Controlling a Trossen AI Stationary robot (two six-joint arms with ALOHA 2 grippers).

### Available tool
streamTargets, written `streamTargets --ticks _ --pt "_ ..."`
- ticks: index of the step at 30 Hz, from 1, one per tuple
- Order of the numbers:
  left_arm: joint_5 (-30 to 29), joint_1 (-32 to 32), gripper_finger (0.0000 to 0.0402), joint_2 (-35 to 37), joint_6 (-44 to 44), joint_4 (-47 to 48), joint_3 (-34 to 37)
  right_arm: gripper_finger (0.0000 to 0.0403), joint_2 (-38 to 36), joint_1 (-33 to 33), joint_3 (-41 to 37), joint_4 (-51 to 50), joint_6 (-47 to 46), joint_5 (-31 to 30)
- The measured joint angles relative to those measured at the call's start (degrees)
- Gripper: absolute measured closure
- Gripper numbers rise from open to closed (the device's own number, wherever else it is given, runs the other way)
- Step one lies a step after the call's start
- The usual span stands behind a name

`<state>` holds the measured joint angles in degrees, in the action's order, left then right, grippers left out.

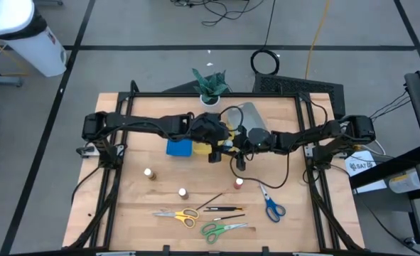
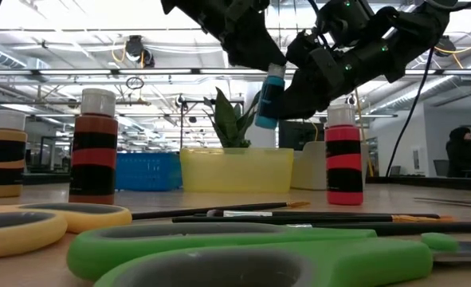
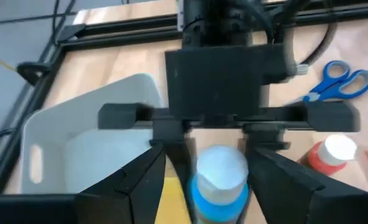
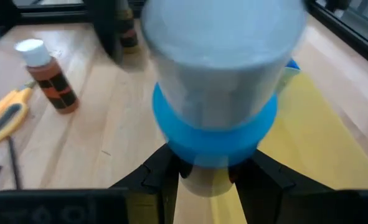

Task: Pick & Place Paint Supplies
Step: Put the blue paint bottle into the blue bin

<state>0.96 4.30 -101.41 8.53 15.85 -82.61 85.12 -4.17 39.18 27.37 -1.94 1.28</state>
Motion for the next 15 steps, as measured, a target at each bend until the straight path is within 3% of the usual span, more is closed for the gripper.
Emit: streamTargets --ticks 15 --pt "-0.76 -0.56 0.0172 0.25 -2.1 2.47 0.04 0.028 0.0 0.23 0.0 1.86 0.29 0.2"
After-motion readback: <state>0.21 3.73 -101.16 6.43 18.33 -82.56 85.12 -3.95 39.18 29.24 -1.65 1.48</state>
